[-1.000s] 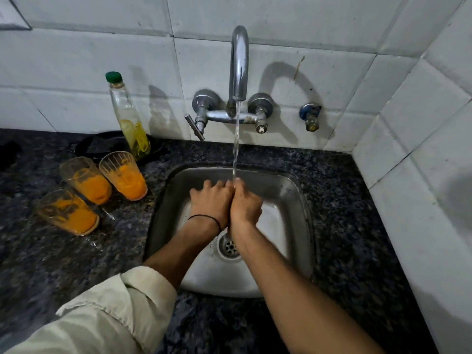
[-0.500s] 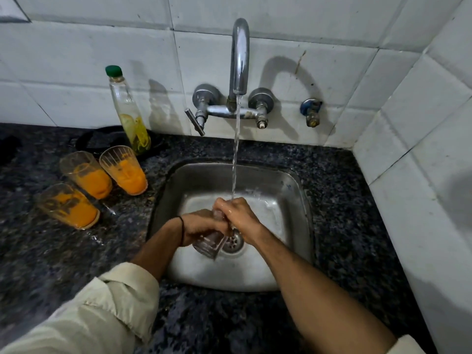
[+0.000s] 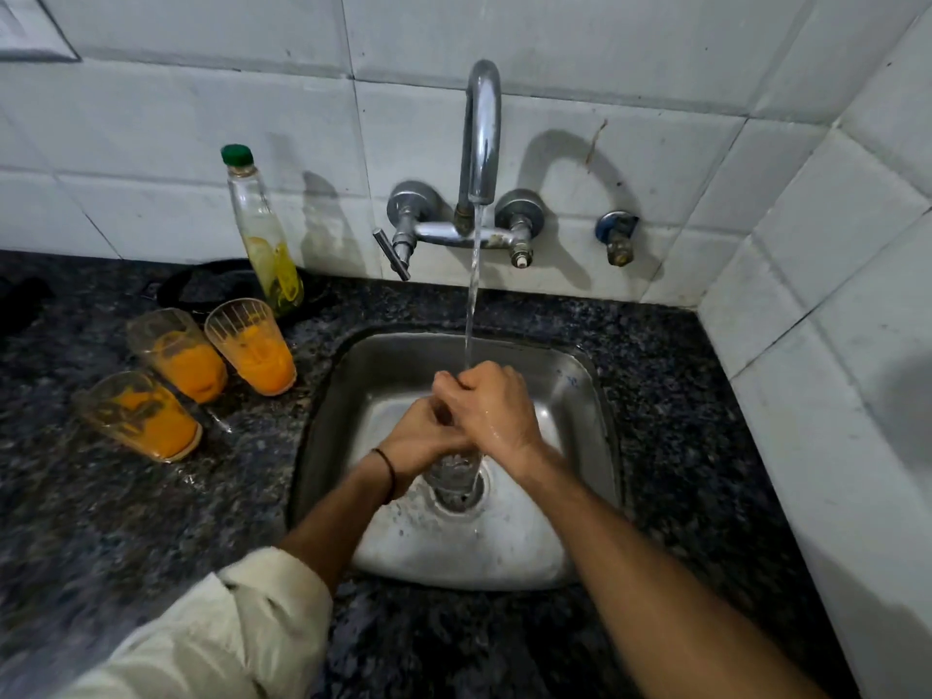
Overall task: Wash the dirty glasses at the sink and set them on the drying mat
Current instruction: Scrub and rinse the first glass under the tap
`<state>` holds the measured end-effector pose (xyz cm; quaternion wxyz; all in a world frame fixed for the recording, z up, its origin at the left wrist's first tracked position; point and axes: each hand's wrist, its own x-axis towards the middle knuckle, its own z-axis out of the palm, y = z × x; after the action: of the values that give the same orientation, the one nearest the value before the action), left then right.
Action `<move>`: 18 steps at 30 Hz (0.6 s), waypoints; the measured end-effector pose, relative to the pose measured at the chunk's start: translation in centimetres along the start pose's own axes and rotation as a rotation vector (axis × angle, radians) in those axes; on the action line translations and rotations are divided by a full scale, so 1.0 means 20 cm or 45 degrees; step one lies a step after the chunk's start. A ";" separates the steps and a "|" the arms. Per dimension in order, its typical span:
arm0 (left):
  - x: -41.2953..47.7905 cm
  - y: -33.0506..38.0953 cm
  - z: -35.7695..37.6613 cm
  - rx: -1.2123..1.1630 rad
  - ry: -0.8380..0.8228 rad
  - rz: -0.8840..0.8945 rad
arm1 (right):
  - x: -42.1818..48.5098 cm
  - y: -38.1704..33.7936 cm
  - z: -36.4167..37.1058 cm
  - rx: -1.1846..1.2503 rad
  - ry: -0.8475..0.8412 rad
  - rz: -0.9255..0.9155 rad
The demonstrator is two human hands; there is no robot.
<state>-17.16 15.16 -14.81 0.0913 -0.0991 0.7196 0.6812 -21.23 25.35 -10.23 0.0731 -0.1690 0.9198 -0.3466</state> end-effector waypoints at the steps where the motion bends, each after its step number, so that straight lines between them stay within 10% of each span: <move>1: 0.02 0.00 0.04 0.234 0.186 0.045 | -0.01 -0.02 0.02 -0.153 0.074 0.046; 4: 0.03 0.02 0.11 0.598 0.494 0.059 | -0.02 -0.02 0.06 -0.193 0.138 0.061; 10: -0.03 0.08 -0.07 -0.260 -0.329 -0.014 | 0.03 0.04 -0.07 0.330 -0.268 -0.070; 15: 0.01 0.10 0.09 0.647 0.458 0.112 | 0.04 -0.04 0.05 0.191 0.156 0.285; 18: 0.01 0.05 0.08 0.249 0.367 0.135 | 0.06 -0.03 0.04 -0.020 0.140 0.039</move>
<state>-17.72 16.90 -13.96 -0.0394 -0.1483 0.7923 0.5906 -22.00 23.91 -10.45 0.0265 -0.1360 0.9276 -0.3470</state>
